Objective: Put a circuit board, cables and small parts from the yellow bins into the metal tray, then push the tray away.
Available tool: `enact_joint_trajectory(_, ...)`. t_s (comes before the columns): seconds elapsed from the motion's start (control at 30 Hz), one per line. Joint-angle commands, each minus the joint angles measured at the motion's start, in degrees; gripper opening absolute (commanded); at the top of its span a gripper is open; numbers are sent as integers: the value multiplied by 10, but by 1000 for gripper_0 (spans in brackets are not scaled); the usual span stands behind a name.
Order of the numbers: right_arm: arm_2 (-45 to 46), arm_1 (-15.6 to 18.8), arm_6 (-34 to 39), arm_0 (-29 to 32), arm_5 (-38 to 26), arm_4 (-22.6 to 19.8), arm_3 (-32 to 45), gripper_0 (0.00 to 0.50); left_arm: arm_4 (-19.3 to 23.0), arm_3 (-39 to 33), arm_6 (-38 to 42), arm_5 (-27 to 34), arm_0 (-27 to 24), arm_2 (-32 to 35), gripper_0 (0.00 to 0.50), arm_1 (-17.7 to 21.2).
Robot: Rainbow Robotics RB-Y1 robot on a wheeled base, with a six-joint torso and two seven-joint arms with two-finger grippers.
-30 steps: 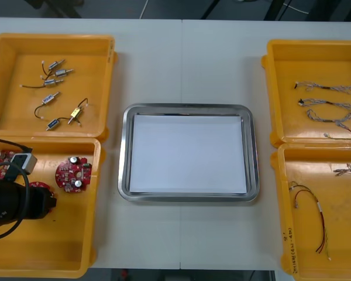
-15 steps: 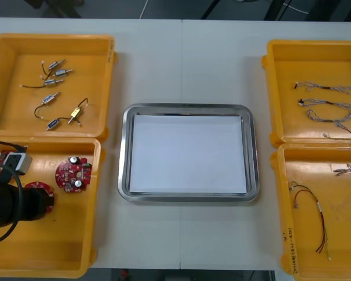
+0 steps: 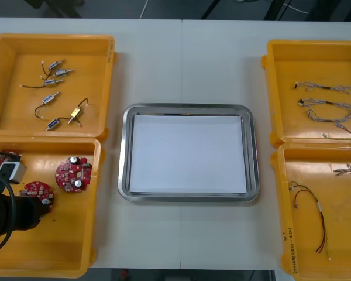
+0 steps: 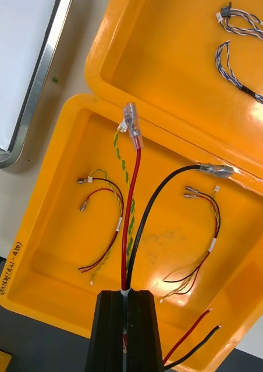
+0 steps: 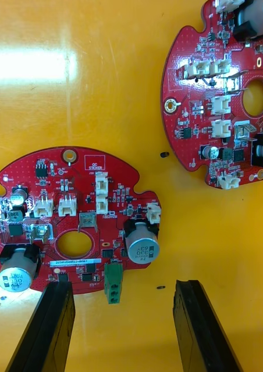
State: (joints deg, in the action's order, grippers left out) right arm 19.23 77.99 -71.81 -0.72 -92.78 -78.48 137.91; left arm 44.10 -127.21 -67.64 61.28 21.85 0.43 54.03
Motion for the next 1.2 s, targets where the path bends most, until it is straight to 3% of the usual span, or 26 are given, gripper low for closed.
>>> enact_joint_trajectory(0.03, -5, -6, -11, -13, 1, -6, 1, 0, -5, -10, 53, -8, 14, -13, 500, 24)
enact_joint_trajectory(1.2, -5, -8, -11, -13, 1, -6, -3, 0, -31, 34, 61, -31, -26, -59, 500, 26)
